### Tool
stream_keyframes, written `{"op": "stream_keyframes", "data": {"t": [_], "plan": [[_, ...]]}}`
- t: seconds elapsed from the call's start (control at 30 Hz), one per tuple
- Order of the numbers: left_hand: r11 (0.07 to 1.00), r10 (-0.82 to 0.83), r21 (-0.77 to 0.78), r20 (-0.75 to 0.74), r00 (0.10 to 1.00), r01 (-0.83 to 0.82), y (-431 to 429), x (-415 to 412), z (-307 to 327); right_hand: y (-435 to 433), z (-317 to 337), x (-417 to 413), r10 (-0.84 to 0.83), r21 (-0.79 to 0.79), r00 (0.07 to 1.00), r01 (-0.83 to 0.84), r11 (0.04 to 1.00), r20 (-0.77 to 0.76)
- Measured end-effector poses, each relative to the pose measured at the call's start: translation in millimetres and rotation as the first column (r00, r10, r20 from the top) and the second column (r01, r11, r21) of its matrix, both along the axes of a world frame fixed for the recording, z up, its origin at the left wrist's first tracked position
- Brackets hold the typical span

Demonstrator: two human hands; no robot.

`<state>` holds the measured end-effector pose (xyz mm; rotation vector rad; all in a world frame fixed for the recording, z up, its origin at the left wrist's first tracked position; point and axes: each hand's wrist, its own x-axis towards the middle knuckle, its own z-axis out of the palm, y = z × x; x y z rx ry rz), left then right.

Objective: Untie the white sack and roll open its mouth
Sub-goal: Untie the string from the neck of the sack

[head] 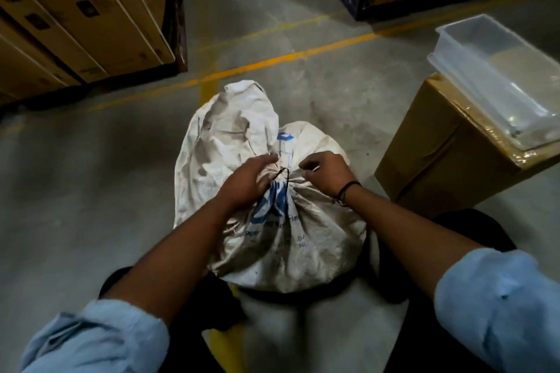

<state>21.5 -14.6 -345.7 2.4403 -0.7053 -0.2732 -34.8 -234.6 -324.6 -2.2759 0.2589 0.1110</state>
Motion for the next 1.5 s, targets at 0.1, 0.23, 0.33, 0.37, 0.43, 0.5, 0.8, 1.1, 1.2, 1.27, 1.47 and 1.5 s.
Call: {"op": "stream_keyframes", "data": {"t": [0.1, 0.23, 0.33, 0.37, 0.43, 0.5, 0.8, 1.1, 1.2, 1.27, 1.47, 1.5], "plan": [[1.000, -0.007, -0.015, 0.076, 0.997, 0.008, 11, -26, -11, 16, 0, -5, 0.059, 0.015, 0.998, -0.059, 0.998, 0.036], [1.000, -0.025, 0.019, 0.042, 0.999, 0.025, 19, -31, -9, 28, -4, -6, 0.080, 0.011, 0.995, -0.080, 0.997, 0.058], [0.992, -0.080, 0.089, -0.048, 0.996, 0.084, 28, -31, -7, 31, -4, -1, 0.064, 0.015, 0.997, -0.065, 0.998, 0.043], [0.991, -0.082, 0.096, -0.077, 0.994, 0.089, 29, -31, -7, 33, -3, 1, 0.060, 0.011, 0.997, -0.061, 0.998, 0.041], [0.995, -0.062, 0.077, -0.109, 0.992, 0.071, 27, -30, -7, 38, -4, 4, 0.071, 0.008, 0.997, -0.071, 0.997, 0.035], [0.998, -0.020, 0.055, -0.112, 0.994, 0.026, 21, -26, -7, 45, -8, 6, 0.077, 0.018, 0.997, -0.077, 0.997, 0.013], [0.998, 0.059, -0.016, -0.114, 0.992, -0.061, 13, -13, -4, 36, -16, 36, 0.096, -0.128, 0.993, -0.088, 0.988, 0.062], [0.999, -0.012, 0.050, -0.172, 0.985, 0.020, 15, 8, -8, 33, -19, 76, 0.382, -0.395, 0.912, -0.410, 0.822, -0.152], [0.999, 0.007, 0.048, -0.190, 0.982, 0.002, 11, 8, -8, 30, -27, 76, 0.324, -0.415, 0.937, -0.350, 0.840, -0.134], [0.999, 0.006, 0.034, -0.213, 0.977, 0.002, 9, 10, -8, 27, -29, 77, 0.300, -0.391, 0.946, -0.324, 0.861, -0.124], [0.997, 0.030, 0.081, -0.185, 0.982, -0.016, 2, 8, -10, 26, -23, 67, 0.329, -0.254, 0.940, -0.340, 0.905, -0.087], [0.996, 0.034, 0.085, -0.178, 0.983, -0.019, 1, 8, -10, 27, -22, 65, 0.345, -0.237, 0.935, -0.356, 0.904, -0.088]]}}
